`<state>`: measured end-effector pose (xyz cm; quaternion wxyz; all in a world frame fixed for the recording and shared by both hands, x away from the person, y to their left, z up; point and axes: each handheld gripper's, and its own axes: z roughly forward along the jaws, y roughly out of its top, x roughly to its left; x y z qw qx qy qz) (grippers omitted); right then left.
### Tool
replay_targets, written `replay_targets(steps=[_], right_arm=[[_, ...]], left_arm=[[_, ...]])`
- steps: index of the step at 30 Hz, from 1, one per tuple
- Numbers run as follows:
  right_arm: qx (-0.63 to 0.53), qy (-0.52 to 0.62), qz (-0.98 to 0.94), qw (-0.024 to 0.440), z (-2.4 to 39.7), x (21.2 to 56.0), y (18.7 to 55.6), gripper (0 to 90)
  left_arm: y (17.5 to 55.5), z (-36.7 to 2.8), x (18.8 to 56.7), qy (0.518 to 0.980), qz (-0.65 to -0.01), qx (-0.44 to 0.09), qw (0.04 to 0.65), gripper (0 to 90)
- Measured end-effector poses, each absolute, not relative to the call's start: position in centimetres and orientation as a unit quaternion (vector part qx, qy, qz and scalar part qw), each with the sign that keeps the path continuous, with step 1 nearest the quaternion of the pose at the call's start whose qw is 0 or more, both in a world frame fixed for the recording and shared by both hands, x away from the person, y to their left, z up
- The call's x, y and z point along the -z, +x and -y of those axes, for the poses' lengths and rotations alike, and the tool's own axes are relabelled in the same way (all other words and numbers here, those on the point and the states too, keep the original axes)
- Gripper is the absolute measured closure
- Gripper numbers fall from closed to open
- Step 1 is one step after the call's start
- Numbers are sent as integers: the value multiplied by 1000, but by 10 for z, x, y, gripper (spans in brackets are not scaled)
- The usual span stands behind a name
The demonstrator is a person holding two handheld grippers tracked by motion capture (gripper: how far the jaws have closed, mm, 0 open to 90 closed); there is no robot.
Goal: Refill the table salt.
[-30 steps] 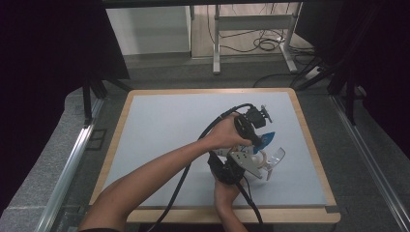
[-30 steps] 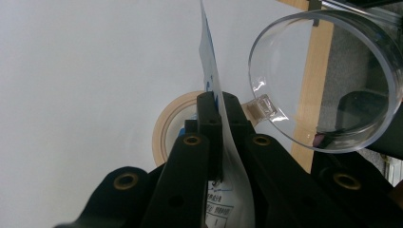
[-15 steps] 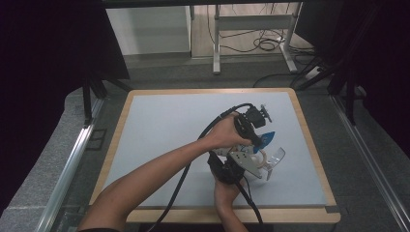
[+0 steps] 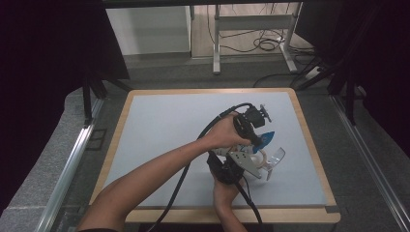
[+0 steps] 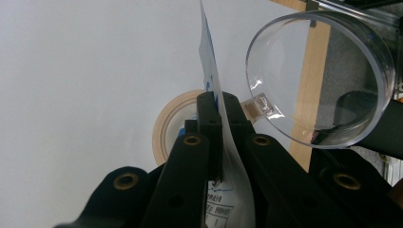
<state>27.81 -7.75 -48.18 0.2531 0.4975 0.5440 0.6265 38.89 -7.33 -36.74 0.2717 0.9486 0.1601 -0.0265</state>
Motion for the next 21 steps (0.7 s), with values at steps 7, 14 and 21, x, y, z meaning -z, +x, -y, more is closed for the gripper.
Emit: replay_targets(steps=[7, 14, 21], right_arm=[[-629, 501, -539, 250, 78, 480, 279, 559], [-633, 502, -534, 249, 79, 478, 278, 559], [-632, 502, -534, 251, 80, 479, 279, 559]], left_arm=[[389, 75, 366, 950, -158, 25, 270, 900], [389, 77, 367, 949, -156, 28, 271, 900], [389, 77, 368, 949, -157, 27, 270, 900]])
